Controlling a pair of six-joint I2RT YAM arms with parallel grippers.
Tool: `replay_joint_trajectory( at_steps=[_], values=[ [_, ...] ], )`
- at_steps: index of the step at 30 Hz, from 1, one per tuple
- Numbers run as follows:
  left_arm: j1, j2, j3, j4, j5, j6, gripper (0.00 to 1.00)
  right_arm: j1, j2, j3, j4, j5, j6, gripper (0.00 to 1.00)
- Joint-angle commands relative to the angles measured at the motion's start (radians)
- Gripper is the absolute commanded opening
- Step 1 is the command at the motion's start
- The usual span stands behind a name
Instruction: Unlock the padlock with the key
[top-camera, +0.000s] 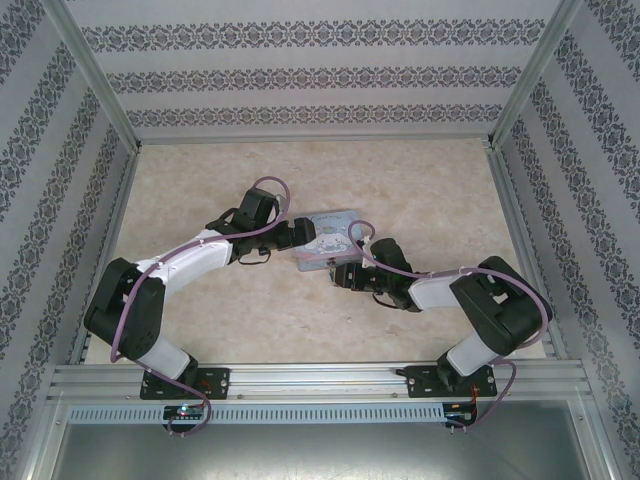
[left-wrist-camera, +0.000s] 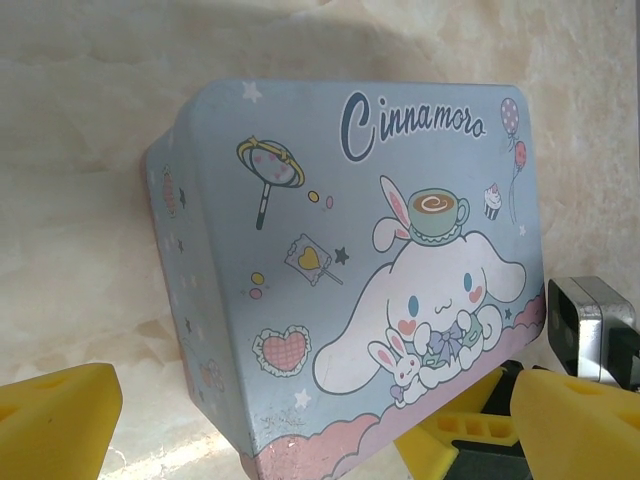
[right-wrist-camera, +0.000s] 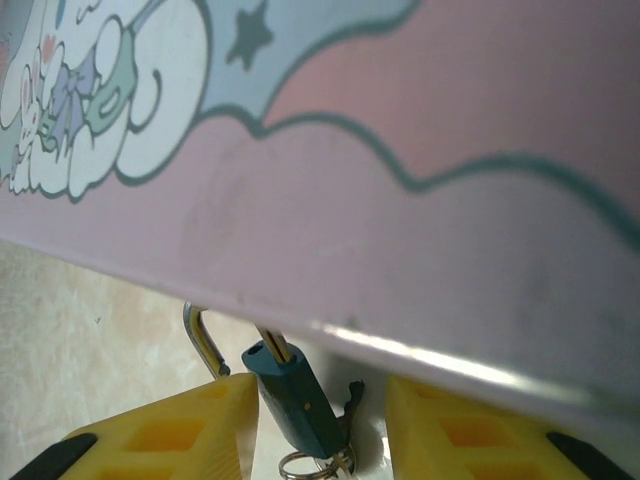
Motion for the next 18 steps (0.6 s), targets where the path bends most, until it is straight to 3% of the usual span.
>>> replay_joint_trajectory(
  at_steps=[1, 8, 18],
  values=[
    [0.008, 0.013, 0.022, -0.021, -0.007, 0.019, 1.0, 0.02, 0.027, 0.022, 0.045, -0.026, -0.005, 0.38],
    [0.01, 0.02, 0.022, -0.014, -0.005, 0.018, 1.0, 0.035, 0.048, 0.025, 0.053, -0.029, -0.005, 0.33],
    [0.012, 0.018, 0.026, -0.02, -0.005, 0.033, 1.0, 0.035, 0.048, 0.002, 0.064, 0.001, 0.024, 0.0]
  ],
)
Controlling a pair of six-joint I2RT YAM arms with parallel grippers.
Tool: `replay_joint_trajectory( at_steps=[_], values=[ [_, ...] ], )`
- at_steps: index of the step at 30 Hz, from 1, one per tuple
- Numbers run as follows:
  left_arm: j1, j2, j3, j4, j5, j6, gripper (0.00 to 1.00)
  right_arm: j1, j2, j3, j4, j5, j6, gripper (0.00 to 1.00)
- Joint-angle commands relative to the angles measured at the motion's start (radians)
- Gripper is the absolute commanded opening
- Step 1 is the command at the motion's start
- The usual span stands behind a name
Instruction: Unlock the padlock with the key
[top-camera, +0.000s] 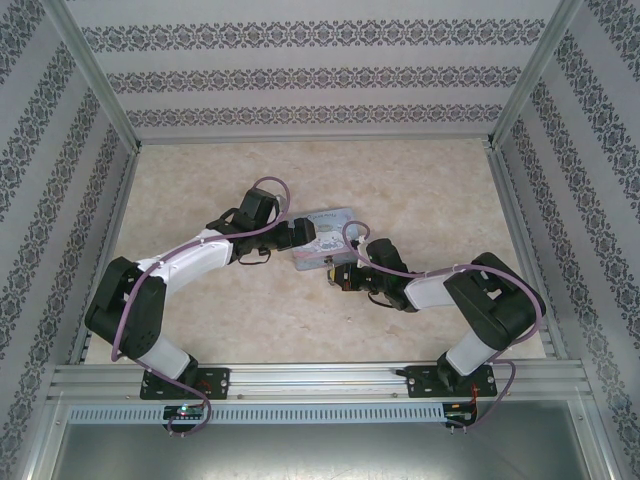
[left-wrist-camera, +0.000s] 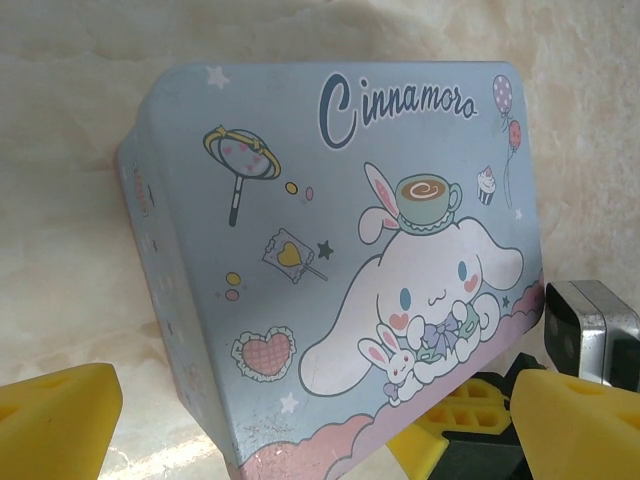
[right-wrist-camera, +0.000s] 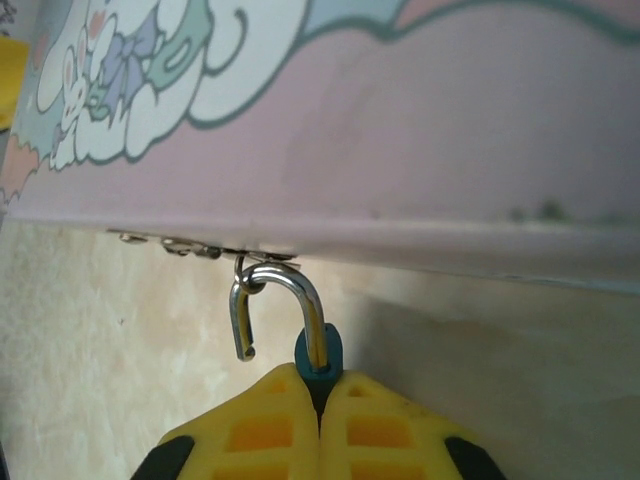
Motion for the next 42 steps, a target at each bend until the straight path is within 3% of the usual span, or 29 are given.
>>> replay_joint_trajectory(
  at_steps=[1, 8, 20, 31, 42],
  values=[
    [0.012, 0.009, 0.029, -0.029, -0.01, 0.038, 1.0, 0.008, 0.011, -0.009, 0.005, 0.012, 0.021, 0.0],
    [0.001, 0.017, 0.086, -0.133, -0.065, 0.117, 1.0, 0.002, -0.026, -0.019, -0.009, 0.027, 0.081, 0.0],
    [-0.109, 0.126, 0.234, -0.374, -0.336, 0.26, 1.0, -0.007, -0.079, -0.054, -0.036, 0.083, 0.228, 0.0],
    [-0.185, 0.189, 0.243, -0.39, -0.418, 0.269, 1.0, -0.011, -0.127, -0.088, -0.058, 0.153, 0.38, 0.0],
    [-0.215, 0.222, 0.225, -0.38, -0.432, 0.258, 1.0, -0.004, -0.17, -0.095, -0.041, 0.233, 0.566, 0.0]
  ],
)
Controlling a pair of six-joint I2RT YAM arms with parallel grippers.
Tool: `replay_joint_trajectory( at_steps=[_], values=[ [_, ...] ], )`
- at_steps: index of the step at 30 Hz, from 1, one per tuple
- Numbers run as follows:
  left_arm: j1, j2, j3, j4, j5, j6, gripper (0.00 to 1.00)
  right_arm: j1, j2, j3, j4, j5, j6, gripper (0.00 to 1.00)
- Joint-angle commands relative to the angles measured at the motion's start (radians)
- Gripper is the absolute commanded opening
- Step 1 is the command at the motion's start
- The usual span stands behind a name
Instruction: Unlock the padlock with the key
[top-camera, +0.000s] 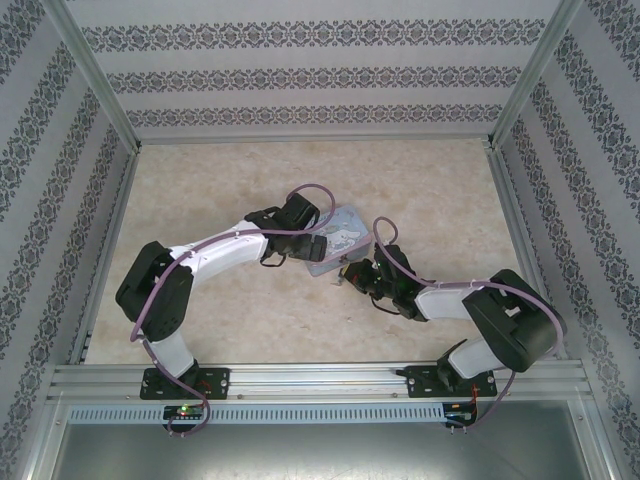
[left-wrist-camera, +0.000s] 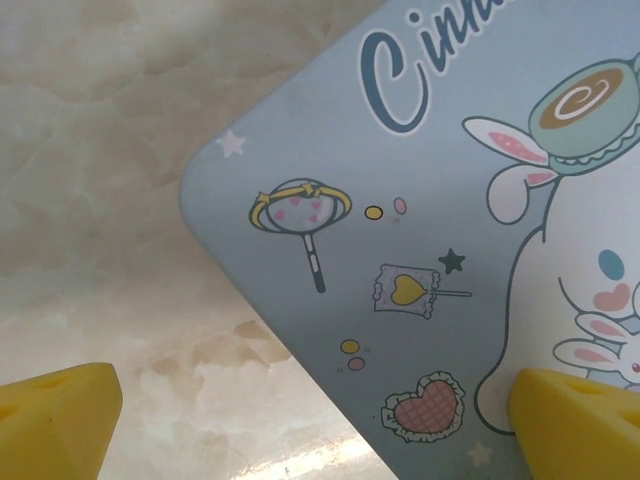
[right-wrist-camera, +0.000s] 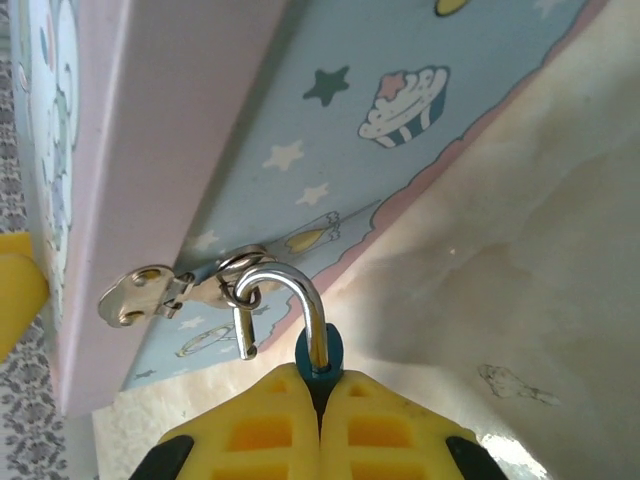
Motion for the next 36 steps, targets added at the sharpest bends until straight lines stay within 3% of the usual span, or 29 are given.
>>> replay_joint_trajectory(
  at_steps=[1, 16, 36],
  values=[
    [-0.021, 0.049, -0.012, -0.063, -0.027, 0.017, 1.0, -0.003, -0.025, -0.011, 0.008, 0.076, 0.089, 0.0],
    [-0.034, 0.071, -0.04, -0.053, -0.022, 0.012, 1.0, -0.025, 0.04, 0.008, 0.033, 0.103, 0.163, 0.0],
    [-0.034, 0.108, -0.047, -0.065, -0.017, 0.013, 1.0, -0.28, 0.082, 0.105, -0.053, -0.101, -0.032, 0.0]
  ],
)
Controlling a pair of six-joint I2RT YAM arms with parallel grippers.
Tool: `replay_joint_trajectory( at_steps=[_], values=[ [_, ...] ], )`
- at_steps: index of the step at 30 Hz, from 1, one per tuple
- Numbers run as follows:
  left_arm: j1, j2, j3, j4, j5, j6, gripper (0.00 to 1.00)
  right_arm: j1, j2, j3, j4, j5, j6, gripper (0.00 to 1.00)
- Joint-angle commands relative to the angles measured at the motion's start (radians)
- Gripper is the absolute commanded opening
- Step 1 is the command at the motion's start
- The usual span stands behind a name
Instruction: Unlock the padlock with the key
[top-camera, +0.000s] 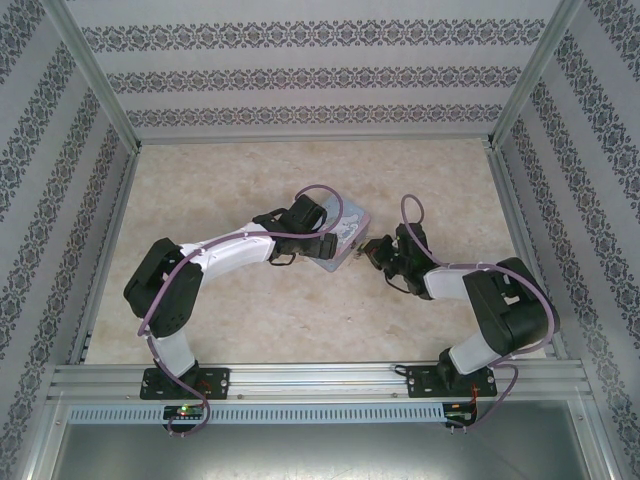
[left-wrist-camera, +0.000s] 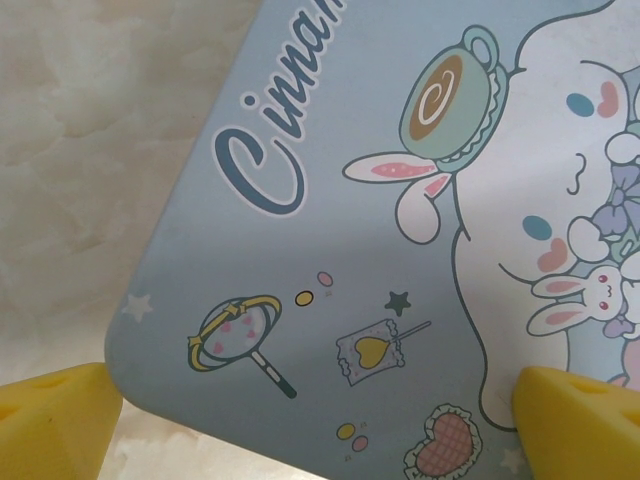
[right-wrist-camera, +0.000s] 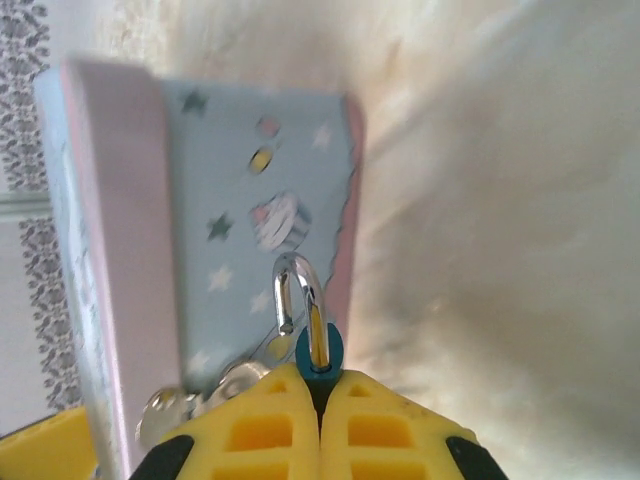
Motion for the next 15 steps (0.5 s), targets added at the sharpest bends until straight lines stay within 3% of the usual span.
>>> replay_joint_trajectory(
  at_steps=[1, 15],
  values=[
    [-0.01, 0.06, -0.049, -0.19, -0.029, 0.024, 1.0, -0.023, -0.001, -0.004, -0.023, -0.017, -0.054, 0.0],
    [-0.007, -0.03, -0.001, -0.207, 0.002, 0.025, 1.0, -0.135, -0.227, -0.228, -0.07, -0.073, -0.071, 0.0]
  ],
)
